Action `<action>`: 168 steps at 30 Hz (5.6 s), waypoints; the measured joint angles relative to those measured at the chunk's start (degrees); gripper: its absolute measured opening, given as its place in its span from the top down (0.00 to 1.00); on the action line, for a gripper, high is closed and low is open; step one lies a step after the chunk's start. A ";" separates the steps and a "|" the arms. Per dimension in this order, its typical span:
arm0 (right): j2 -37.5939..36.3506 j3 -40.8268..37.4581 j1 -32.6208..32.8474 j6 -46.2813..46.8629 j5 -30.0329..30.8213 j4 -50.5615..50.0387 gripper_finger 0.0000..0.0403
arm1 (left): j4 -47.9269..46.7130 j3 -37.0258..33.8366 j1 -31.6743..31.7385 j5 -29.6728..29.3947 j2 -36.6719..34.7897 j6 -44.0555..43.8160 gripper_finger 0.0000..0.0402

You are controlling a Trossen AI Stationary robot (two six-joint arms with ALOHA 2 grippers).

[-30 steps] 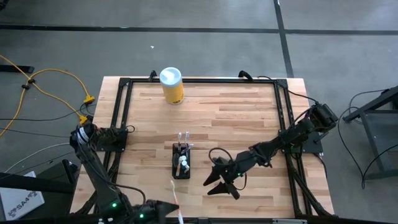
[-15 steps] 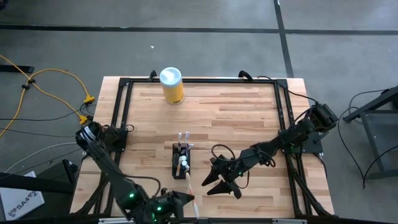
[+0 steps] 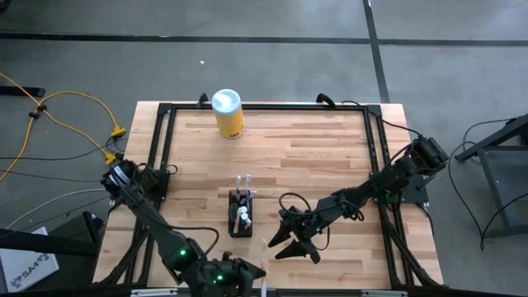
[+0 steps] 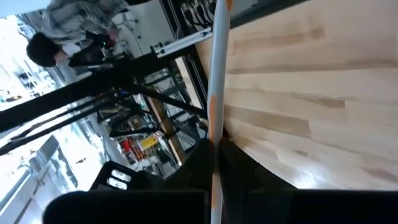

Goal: Pick & Place toothbrushing station
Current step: Put the orange toothbrush into the bottom section of the black wire organizer

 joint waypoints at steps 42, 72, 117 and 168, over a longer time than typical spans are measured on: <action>0.00 0.00 1.55 -0.46 0.22 0.45 0.62 | 4.48 0.00 5.74 10.60 0.03 4.80 0.99; 0.04 0.00 0.89 -1.63 -2.50 -0.58 0.97 | 4.16 -0.02 5.54 10.55 0.03 3.12 0.99; 0.09 15.31 -8.02 -24.34 0.11 -32.02 0.99 | -10.42 -0.02 -10.46 -38.53 0.01 -69.42 0.81; 9.93 23.85 -6.28 -60.80 5.50 -40.91 0.99 | -25.61 -0.04 -13.76 -39.27 -0.01 -106.67 0.81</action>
